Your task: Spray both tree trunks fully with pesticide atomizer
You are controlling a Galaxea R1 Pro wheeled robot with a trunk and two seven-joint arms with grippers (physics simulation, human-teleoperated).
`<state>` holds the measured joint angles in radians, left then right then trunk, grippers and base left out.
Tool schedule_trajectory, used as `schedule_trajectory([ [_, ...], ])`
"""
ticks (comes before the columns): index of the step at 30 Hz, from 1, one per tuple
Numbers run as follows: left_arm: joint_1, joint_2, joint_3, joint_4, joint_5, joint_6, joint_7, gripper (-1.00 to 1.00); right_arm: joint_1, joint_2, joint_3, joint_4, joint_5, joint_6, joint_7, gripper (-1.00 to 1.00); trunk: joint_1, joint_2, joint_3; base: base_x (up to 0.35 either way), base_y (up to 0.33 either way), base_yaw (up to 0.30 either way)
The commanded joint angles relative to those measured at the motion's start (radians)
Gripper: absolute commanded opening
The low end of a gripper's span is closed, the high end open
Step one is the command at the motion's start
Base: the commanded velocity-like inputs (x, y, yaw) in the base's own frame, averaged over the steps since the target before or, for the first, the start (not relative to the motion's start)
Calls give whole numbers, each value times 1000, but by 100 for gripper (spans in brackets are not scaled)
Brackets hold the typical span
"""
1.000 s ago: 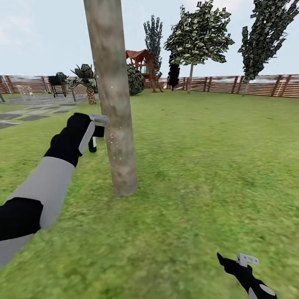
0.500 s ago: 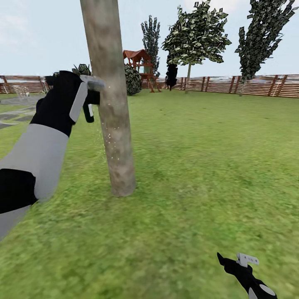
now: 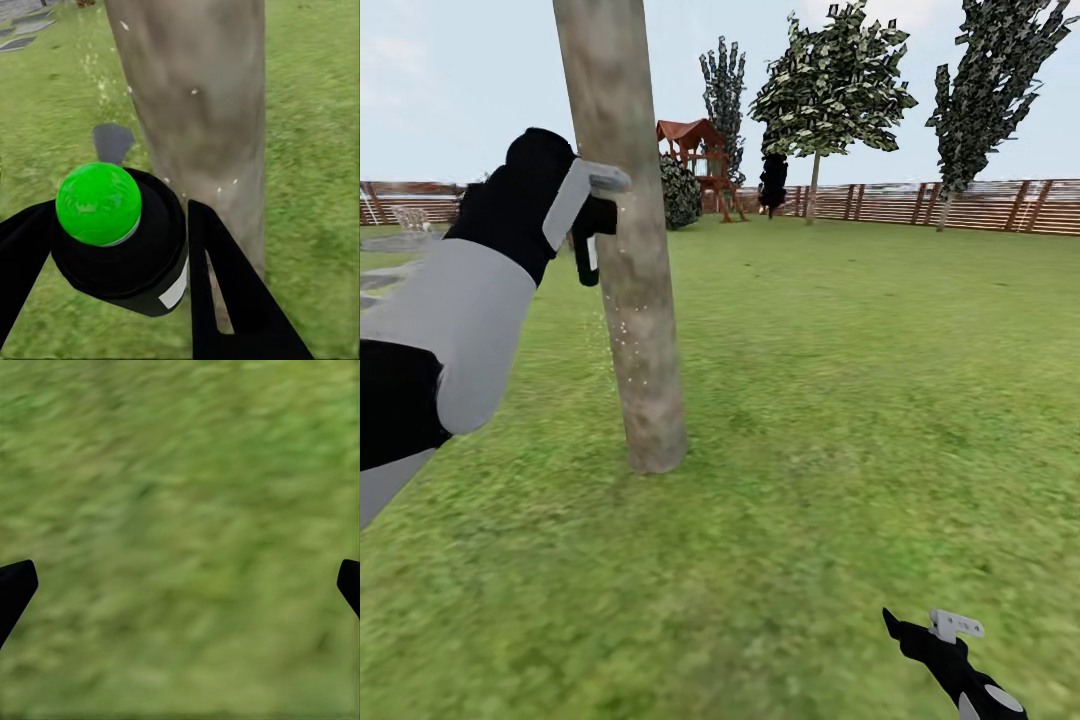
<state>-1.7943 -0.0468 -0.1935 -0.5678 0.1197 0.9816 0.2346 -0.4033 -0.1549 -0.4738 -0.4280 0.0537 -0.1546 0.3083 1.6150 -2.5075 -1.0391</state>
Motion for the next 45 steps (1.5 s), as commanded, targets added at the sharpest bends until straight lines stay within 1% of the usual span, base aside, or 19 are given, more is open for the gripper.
schedule_trajectory([
  [1, 0, 0, -1, 26, -3, -1, 0, -100, 0, 0, 0, 0, 0, 0, 0, 100, 0, 0, 0, 0, 0, 0],
  [4, 6, -1, -3, 91, -3, -5, 0, -100, 0, 1, 1, 1, 1, 0, 0, 100, 0, 0, 0, 0, 0, 0],
  [6, 9, -1, -3, 165, -5, -16, -1, -100, 0, 1, 1, 1, 1, 0, 0, 100, 0, 0, 0, 0, 0, 0],
  [9, 10, -1, -3, 237, -5, -55, -3, -100, 0, 1, 1, 1, 1, 0, 0, 100, 0, 0, 0, 0, 0, 0],
  [11, 14, -2, -3, 317, -5, -115, -3, -100, 0, 2, 1, 1, 2, 0, 0, 100, 0, 0, 0, 0, 0, 0],
  [12, 21, -2, -3, 338, -5, -136, -3, -100, 0, 2, 1, 2, 2, 0, 0, 100, 0, 0, 0, 0, 0, 0],
  [15, 66, -2, -3, 411, -4, -241, -3, -100, 0, 2, 1, 2, 2, 0, 0, 100, 0, 0, 0, 0, 0, 0],
  [16, 81, -2, -3, 424, -4, -252, -3, -100, 0, 2, 1, 2, 2, 0, 0, 100, 0, 0, 0, 0, 0, 0],
  [19, 147, -2, -3, 436, -4, -316, -3, -100, 0, 2, 1, 2, 2, 0, 0, 100, 0, 0, 0, 0, 0, 0],
  [20, 185, -2, -3, 438, -3, -362, -3, -100, 0, 2, 1, 2, 2, 0, 0, 100, 0, 0, 0, 0, 0, 0],
  [22, 235, -2, -3, 439, -3, -399, -3, -100, 0, 2, 1, 2, 2, 0, 0, 100, 0, 0, 0, 0, 0, 0],
  [24, 268, -2, -3, 439, -3, -428, -3, -100, 0, 2, 1, 2, 2, 0, 0, 100, 0, 0, 0, 0, 0, 0],
  [25, 304, -2, -3, 439, -2, -463, -3, -100, 0, 2, 1, 2, 2, 0, 0, 100, 0, 0, 0, 0, 0, 0],
  [29, 360, -1, -2, 440, 0, -495, -3, -100, 0, 2, 3, 2, 2, 0, 0, 100, 0, 0, 0, 0, 0, 0],
  [30, 385, -1, -1, 440, 0, -531, -3, -100, 0, 2, 3, 2, 2, 0, 0, 100, 0, 0, 0, 0, 0, 0],
  [33, 422, -1, -1, 440, 0, -560, -3, -100, 0, 2, 3, 2, 3, 0, 0, 100, 0, 0, 0, 0, 0, 0],
  [35, 470, -2, -2, 440, 1, -608, -3, -100, 0, 2, 3, 2, 3, 0, 0, 100, 0, 0, 0, 0, 0, 0],
  [39, 515, -1, -1, 440, 1, -621, -3, -100, 0, 2, 3, 2, 3, 0, 0, 100, 0, 0, 0, 0, 0, 0],
  [45, 612, 6, 3, 440, 3, -619, -6, -100, 0, 0, 1, 0, 3, 0, 0, 100, 0, 0, 0, 0, 0, 0],
])
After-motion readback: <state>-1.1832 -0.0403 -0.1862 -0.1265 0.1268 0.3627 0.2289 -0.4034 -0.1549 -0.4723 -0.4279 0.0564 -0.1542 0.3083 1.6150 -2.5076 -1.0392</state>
